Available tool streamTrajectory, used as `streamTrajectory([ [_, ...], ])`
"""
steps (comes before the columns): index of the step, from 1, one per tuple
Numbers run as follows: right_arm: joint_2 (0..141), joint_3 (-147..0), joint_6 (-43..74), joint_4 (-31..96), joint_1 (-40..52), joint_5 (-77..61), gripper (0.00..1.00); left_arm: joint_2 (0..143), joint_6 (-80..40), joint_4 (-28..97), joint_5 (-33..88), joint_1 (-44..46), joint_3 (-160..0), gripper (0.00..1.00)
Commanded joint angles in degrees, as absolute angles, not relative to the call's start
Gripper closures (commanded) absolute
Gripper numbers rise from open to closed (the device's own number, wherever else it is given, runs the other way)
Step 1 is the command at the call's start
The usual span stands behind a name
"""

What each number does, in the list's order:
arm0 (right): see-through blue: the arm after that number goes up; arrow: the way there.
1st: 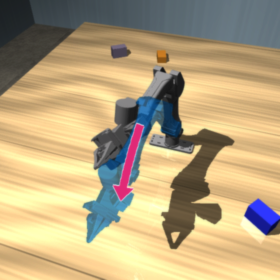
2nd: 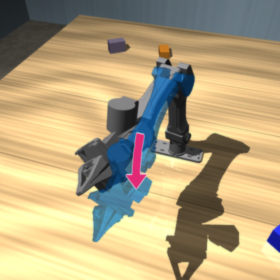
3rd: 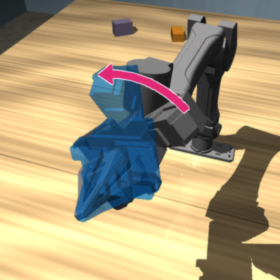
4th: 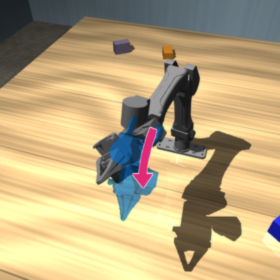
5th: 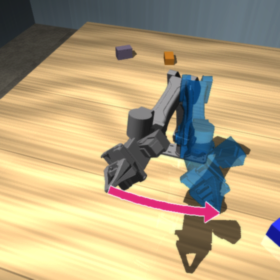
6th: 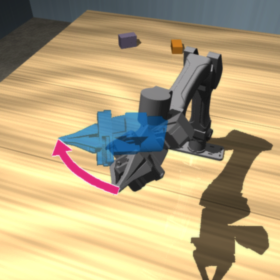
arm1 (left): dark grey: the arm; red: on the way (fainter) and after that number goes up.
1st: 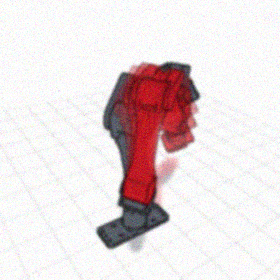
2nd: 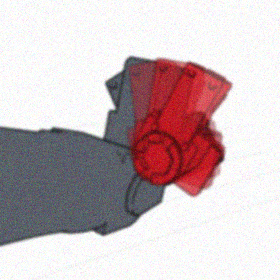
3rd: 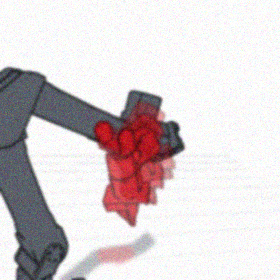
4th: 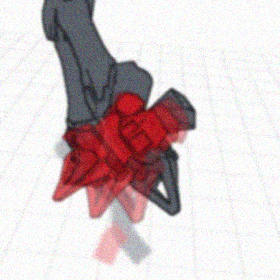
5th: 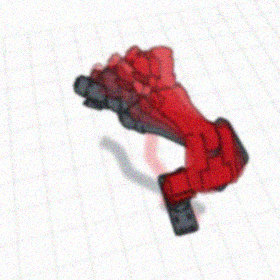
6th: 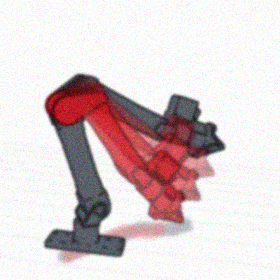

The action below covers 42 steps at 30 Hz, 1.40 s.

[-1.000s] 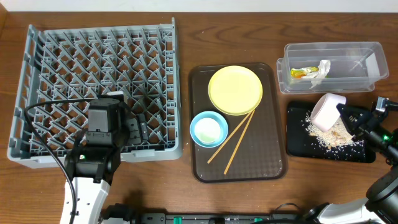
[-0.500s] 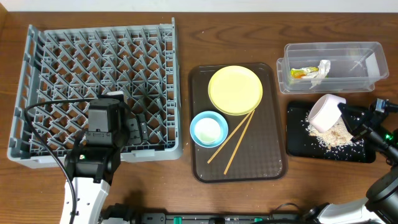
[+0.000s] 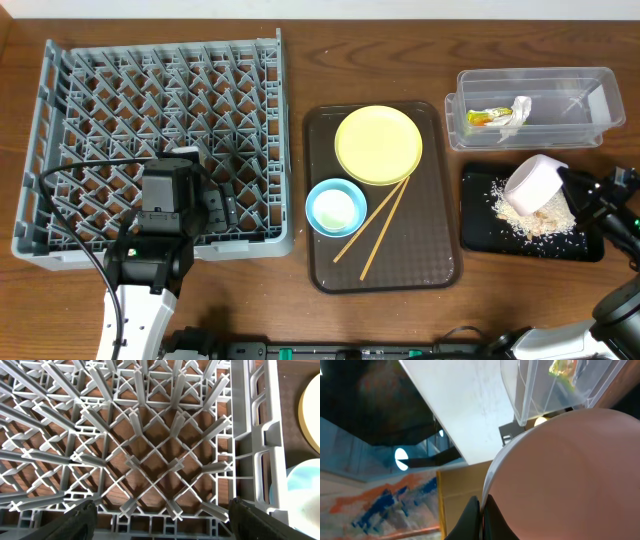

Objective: Sort waste into correct bins and load items into the dishwasher rack
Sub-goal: 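Carry the rice bowl to the black tray and tip the rice out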

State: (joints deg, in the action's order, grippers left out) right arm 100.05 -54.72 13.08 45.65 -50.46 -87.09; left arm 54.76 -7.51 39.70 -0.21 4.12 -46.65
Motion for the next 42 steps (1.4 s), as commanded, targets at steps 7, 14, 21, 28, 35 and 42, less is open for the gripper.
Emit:
streamTrajectory([
  [7,100.4,-55.6,10.2,45.0,-51.2,-89.4,0.99,55.0,-7.8,39.8,-0.5,3.8,-47.5,0.14],
  [14,100.4,-55.6,5.6,45.5,-50.1,-78.7,0.99,55.0,-7.8,39.8,-0.5,3.8,-47.5,0.14],
  [21,100.4,-55.7,-2.2,45.1,-49.3,-89.4,0.99,55.0,-7.8,39.8,-0.5,3.8,-47.5,0.14],
  [28,100.4,-55.7,0.2,45.0,-49.0,-87.4,0.99,55.0,-7.8,39.8,-0.5,3.8,-47.5,0.14],
  [35,100.4,-55.7,5.2,45.5,-48.5,-81.5,0.99,55.0,-7.8,39.8,-0.5,3.8,-47.5,0.14],
  [42,100.4,-55.8,1.3,43.2,-46.7,-89.3,0.99,55.0,-7.8,39.7,-0.5,3.8,-47.5,0.14],
])
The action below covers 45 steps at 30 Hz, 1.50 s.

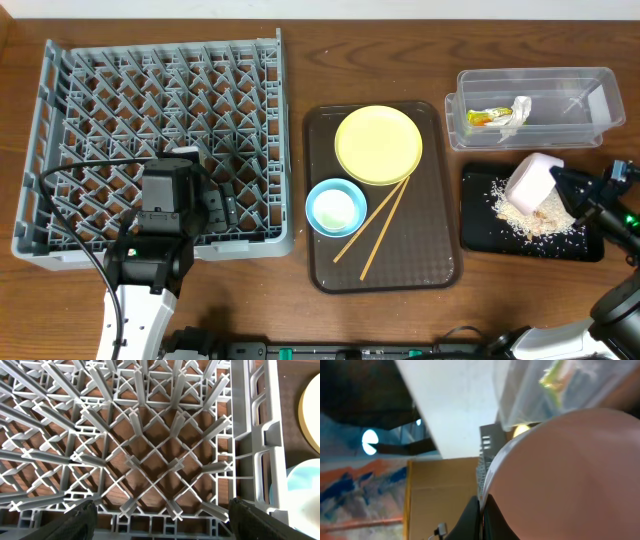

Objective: Sort waste into correct bins and load items into the dishwasher rack
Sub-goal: 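Carry the rice bowl to the black tray and tip the rice out, then bring the emptied white bowl back over the brown tray with the right gripper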

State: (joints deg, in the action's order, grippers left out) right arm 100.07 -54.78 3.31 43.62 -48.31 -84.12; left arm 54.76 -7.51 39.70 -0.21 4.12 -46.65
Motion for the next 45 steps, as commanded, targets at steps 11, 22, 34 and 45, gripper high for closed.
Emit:
streamTrajectory([
  [11,100.2,-55.8,2.7,42.6,-44.0,-89.4,0.99,55.0,-7.8,39.6,-0.5,3.8,-47.5,0.14],
  [22,94.1,-56.5,1.6,33.8,-30.9,-89.4,0.99,55.0,-7.8,39.6,-0.5,3.8,-47.5,0.14],
  [34,84.5,-56.8,9.5,15.6,-1.5,-43.6,0.99,55.0,-7.8,39.6,-0.5,3.8,-47.5,0.14],
  [45,91.4,-56.8,-0.4,9.5,20.3,-10.5,0.99,55.0,-7.8,39.6,-0.5,3.8,-47.5,0.14],
])
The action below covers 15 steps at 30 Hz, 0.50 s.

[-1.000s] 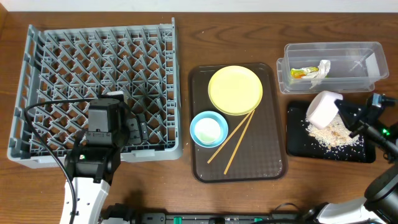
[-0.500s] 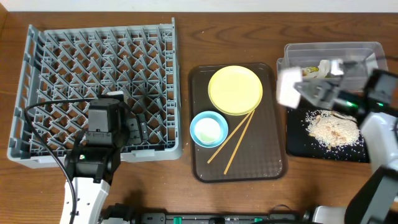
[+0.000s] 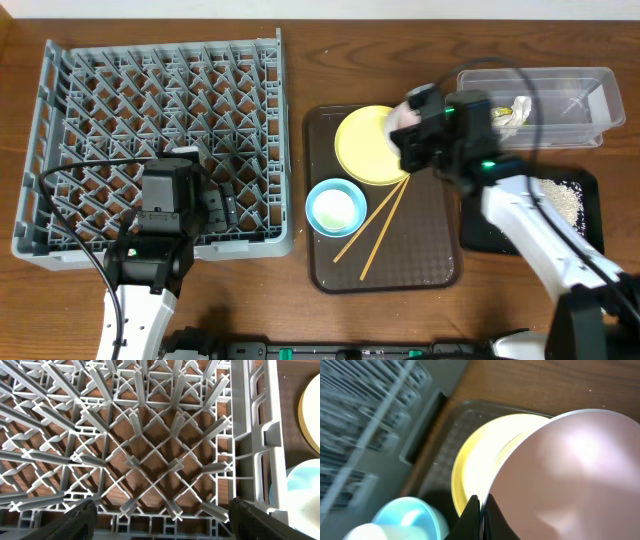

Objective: Sort waste into correct bins and load items into the dishwasher rack
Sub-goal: 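Bring the emptied white bowl back over the brown tray with the right gripper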

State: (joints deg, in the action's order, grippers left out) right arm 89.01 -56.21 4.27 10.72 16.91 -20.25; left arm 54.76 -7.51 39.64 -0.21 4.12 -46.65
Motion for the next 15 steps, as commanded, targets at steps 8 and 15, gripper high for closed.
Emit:
streamTrajectory([
  [8,99.4,-56.8,-0.5,5.9,24.3,-7.9,0.99,55.0,-7.8,39.6,-0.5,3.8,-47.5,0.14],
  [15,98.8,-57.0,-0.5,5.3,24.4,-10.9,0.79,55.0,-7.8,39.6,-0.5,3.8,-47.5,0.14],
])
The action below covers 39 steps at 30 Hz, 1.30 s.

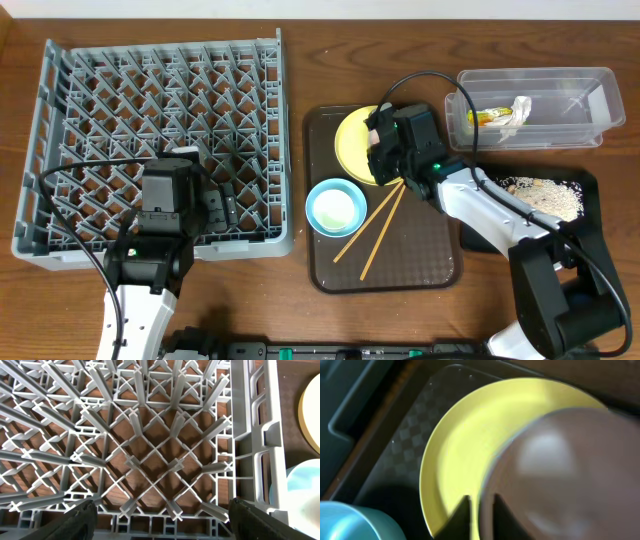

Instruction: Sort waste into correct bins and load items into the dishwasher rack

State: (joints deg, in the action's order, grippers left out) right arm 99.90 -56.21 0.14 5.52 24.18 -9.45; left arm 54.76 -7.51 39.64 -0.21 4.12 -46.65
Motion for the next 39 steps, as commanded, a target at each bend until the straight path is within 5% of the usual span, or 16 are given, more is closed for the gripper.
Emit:
streamTrajectory([
  [1,97.9,-57.0,-0.4,5.3,24.4,-12.7,0.77,55.0,-7.8,39.6,-0.5,3.8,-47.5,0.14],
  [12,87.3,-57.0,4.2,16.1,24.8,-27.4,0.72,55.0,-7.8,39.6,-0.5,3.8,-47.5,0.14],
  [20,88.4,-56.9,4.2,27.4,27.7,-27.2,0.71,55.0,-7.8,39.6,-0.5,3.8,-47.5,0.14],
  [39,92.0,-56.4,6.4,29.0,35.6,-15.2,0.73,55.0,-7.8,39.6,-0.5,3.8,-47.5,0.14],
])
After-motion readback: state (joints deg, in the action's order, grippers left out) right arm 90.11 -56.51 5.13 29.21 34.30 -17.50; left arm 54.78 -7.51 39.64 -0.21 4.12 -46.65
